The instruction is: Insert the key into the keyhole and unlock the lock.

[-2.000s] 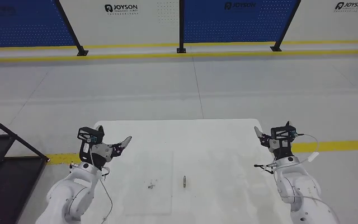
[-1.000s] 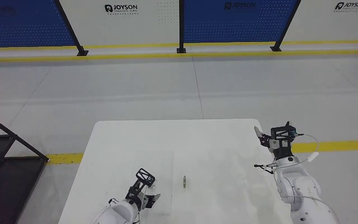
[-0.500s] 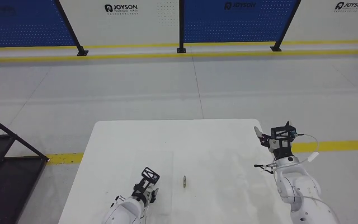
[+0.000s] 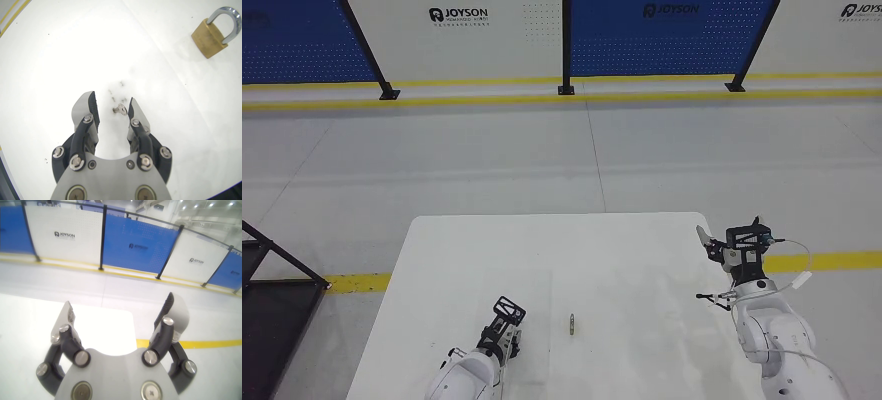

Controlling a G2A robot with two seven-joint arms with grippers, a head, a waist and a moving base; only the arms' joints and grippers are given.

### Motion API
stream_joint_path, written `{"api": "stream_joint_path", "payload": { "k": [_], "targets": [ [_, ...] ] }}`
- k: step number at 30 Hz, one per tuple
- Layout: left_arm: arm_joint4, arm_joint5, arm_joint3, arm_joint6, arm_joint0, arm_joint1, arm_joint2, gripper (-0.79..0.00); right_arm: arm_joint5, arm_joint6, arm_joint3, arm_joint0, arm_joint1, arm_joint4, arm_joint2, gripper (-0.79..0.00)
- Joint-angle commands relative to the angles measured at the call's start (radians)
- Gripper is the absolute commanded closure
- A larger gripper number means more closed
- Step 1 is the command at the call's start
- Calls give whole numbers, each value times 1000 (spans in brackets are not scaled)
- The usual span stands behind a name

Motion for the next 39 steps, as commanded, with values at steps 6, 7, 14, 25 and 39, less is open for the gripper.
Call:
{"api": "stream_joint_path", "payload": {
  "k": [6,7,14,25,39],
  "targets": [
    [0,-3,3,4,-3,0,-2,-302,0,0,0,0,0,0,0,-785],
    [0,-3,3,4,-3,0,-2,-289,0,0,0,0,0,0,0,-785],
    [3,-6,6,3,-3,-1,-2,-240,0,0,0,0,0,0,0,-785],
    [3,-2,7,11,0,-1,-5,-68,0,0,0,0,0,0,0,-785],
    [-23,14,-45,31,35,0,-29,0,0,0,0,0,0,0,0,-785]
  ]
}}
